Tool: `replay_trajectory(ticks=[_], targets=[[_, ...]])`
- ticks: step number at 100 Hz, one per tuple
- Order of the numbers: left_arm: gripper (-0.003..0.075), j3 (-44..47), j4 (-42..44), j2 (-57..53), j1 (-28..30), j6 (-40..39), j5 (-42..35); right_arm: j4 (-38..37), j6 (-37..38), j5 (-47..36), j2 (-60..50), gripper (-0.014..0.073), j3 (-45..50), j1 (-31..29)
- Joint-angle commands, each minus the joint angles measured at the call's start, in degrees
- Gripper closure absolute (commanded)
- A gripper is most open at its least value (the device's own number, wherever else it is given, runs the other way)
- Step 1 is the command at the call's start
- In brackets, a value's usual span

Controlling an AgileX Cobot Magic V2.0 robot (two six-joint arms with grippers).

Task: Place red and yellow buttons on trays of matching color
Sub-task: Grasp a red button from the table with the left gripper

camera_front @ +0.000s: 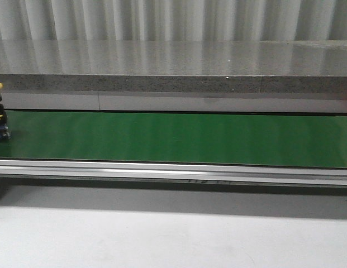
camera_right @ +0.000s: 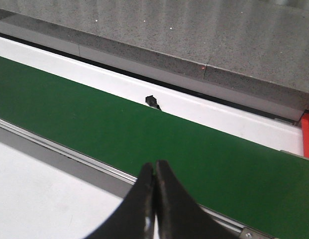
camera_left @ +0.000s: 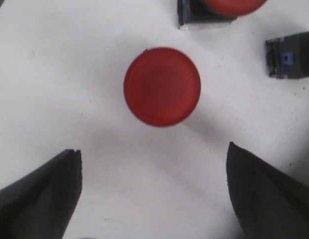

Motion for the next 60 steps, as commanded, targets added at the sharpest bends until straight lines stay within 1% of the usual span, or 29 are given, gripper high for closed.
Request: replay_trajectory(ticks=[1, 24, 41, 48, 60], targets=[[0.0156, -1.8, -1.1, -1.3, 0.0, -0.6, -4.3, 0.5, -0.4, -3.8, 0.6, 0.0659, -1.4, 0.2], [0.0156, -4.2, -2.2, 2.0, 0.0, -0.6, -10.5, 0.5, -0.4, -3.9, 0.6, 0.0659, -1.4, 0.2], [0.0164, -5.3, -2.4, 3.2, 0.0, -0.6, -11.5, 0.5, -0.4, -3.9, 0.6, 0.0659, -1.4, 0.2], [0.0215, -5.3, -2.4, 3.6, 0.0, -0.6, -11.4, 0.5, -0.4, -3.9, 0.6, 0.0659, -1.4, 0.2], [0.0365, -5.3, -2.4, 3.7, 0.0, -0.6, -11.1, 0.5, -0.4, -3.9, 0.6, 0.0659, -1.4, 0.2]])
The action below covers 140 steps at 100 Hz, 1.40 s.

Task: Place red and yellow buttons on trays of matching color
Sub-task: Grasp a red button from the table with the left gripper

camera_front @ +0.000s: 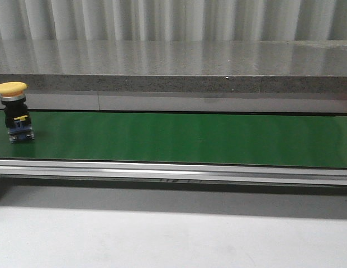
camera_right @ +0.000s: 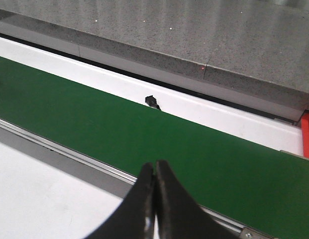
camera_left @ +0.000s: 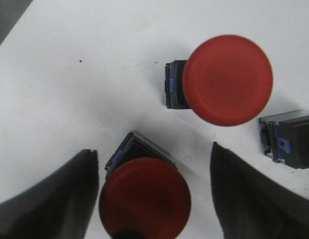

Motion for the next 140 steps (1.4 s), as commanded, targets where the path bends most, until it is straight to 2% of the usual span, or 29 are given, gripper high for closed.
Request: replay_trajectory(ticks=[1, 21, 42, 54, 74, 88, 112, 140], targets=[[0.0372, -1.8, -0.7, -3.0, 0.0, -0.5, -1.8, 0.5, -0.4, -3.9, 0.6, 0.0659, -1.4, 0.2], [0.0529, -1.8, -0.5, -3.5, 0.0, -0.5, -1.8, 0.5, -0.4, -3.9, 0.6, 0.0659, -1.4, 0.2], [0.0619, -1.3, -0.3, -7.1, -0.6, 2.3, -1.4, 0.5, -0.4, -3.9, 0.6, 0.0659, -1.4, 0.2], [0.0646, -0.4, -0.3, -10.9, -1.5, 7.1, -1.2, 0.5, -0.4, -3.9, 0.6, 0.0659, -1.4, 0.2], [0.0683, 4.6, -0.9, -19.3, -2.0, 7.5, -1.3, 0.5, -0.4, -3.9, 0.6, 0.0659, -1.4, 0.2], [0.0708, 10.6, -2.5, -26.1, -2.9, 7.5, -4.2, 0.5, -0.4, -3.9, 0.6, 0.0659, -1.4, 0.2], [0.0730, 21.6, -3.3, -35.8, -10.3, 7.5, -8.5, 0.5, -0.4, -3.9, 0.6, 0.0659, -1.4, 0.2], [0.0730, 25.2, -3.3, -36.9, -17.7, 7.5, -7.6, 0.5, -0.4, -3.9, 0.6, 0.0659, -1.4, 0.2]])
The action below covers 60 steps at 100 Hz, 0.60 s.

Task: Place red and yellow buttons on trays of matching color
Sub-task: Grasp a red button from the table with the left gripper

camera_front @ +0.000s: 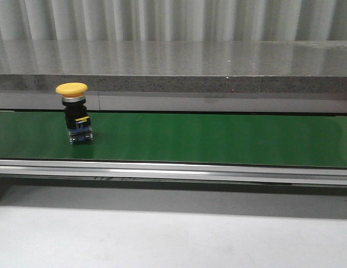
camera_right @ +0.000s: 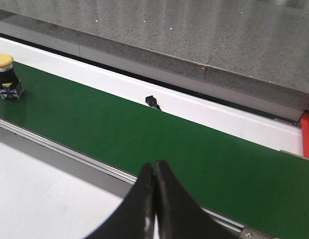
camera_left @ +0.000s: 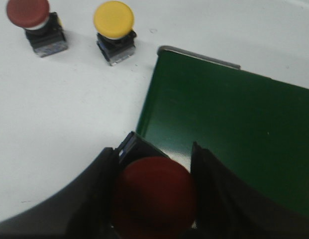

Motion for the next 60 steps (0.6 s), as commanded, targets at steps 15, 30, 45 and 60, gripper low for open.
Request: replay_trajectory(ticks=[15, 30, 45, 60], targets=[[0.0728, -1.0, -0.7, -1.5, -3.3, 0.0, -1.8, 0.5, -0.4, -3.9, 0.6, 0.0659, -1.4, 0.2], [0.0695, -1.0, -1.3, 0.4, -3.4, 0.0, -0.6, 0.5, -0.4, -3.9, 0.6, 0.0659, -1.4, 0.2], [0.0584, -1.0, -1.8, 2.3, -3.4, 0.0, -0.3, 0.5, -0.4, -3.9, 0.6, 0.0659, -1.4, 0.2], [0.0337, -1.1, -2.8, 2.7, -3.4, 0.0, -0.3, 0.5, -0.4, -3.9, 0.6, 0.0659, -1.4, 0.2]])
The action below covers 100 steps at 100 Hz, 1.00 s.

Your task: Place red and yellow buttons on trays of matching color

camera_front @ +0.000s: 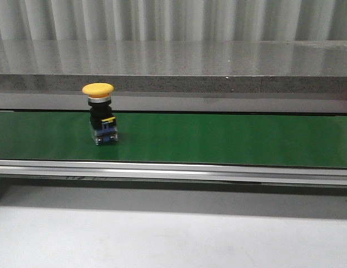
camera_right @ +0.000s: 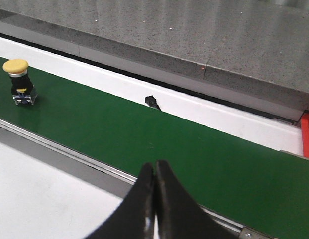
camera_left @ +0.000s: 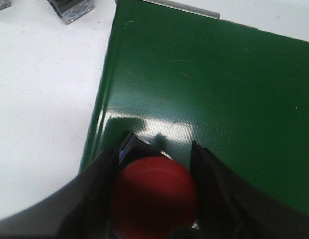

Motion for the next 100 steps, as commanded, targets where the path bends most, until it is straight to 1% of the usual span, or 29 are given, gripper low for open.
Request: replay_trajectory(ticks=[1, 6, 10, 27, 31, 51, 56, 61, 80, 83, 100], targets=[[0.0312, -1.4, -1.3, -1.6, -0.4, -0.1, -2.0, 0.5, -0.4, -3.9, 0.6, 0.0659, -1.4, 0.2], [0.0245, -1.6, -1.3, -1.6, -0.4, -0.1, -1.9, 0.5, -0.4, -3.9, 0.6, 0.0659, -1.4, 0.2], [0.0222, -1.7, -1.3, -1.6, -0.4, -0.1, -1.7, 0.5, -0.4, -3.9, 0.6, 0.0659, -1.4, 0.2], [0.0228, -1.6, -1.2, -4.5, -1.2, 0.4, -3.5, 0.5, -0.4, -3.9, 0.6, 0.0659, -1.4, 0.2], [0.0228, -1.1, -1.2, -5.9, -1.9, 1.4, -4.2, 0.5, -0.4, -3.9, 0.6, 0.0659, -1.4, 0.2], [0.0235, 3.7, 0.8, -15.2, -6.8, 1.5, -8.9, 0.5, -0.4, -3.9, 0.6, 0.0659, -1.4, 0.2], [0.0274, 5.4, 1.2, -17.9, -8.2, 1.6, -10.0, 0.5, -0.4, -3.9, 0.6, 0.0659, -1.4, 0.2], [0.0342, 6.8, 1.5, -20.4, -9.6, 1.6, -10.6, 0.5, -0.4, -3.9, 0.6, 0.0659, -1.4, 0.2], [0.0706, 11.1, 1.5, -29.2, -13.9, 1.6, -10.9, 0.5, -0.4, -3.9, 0.6, 0.0659, -1.4, 0.2], [0.0741, 11.7, 1.5, -30.3, -14.5, 1.6, -10.9, 0.5, -0.4, -3.9, 0.6, 0.0659, -1.4, 0.2], [0.0741, 15.9, 1.5, -37.1, -15.4, 1.6, -10.9, 0.5, -0.4, -3.9, 0.6, 0.0659, -1.4, 0.2]])
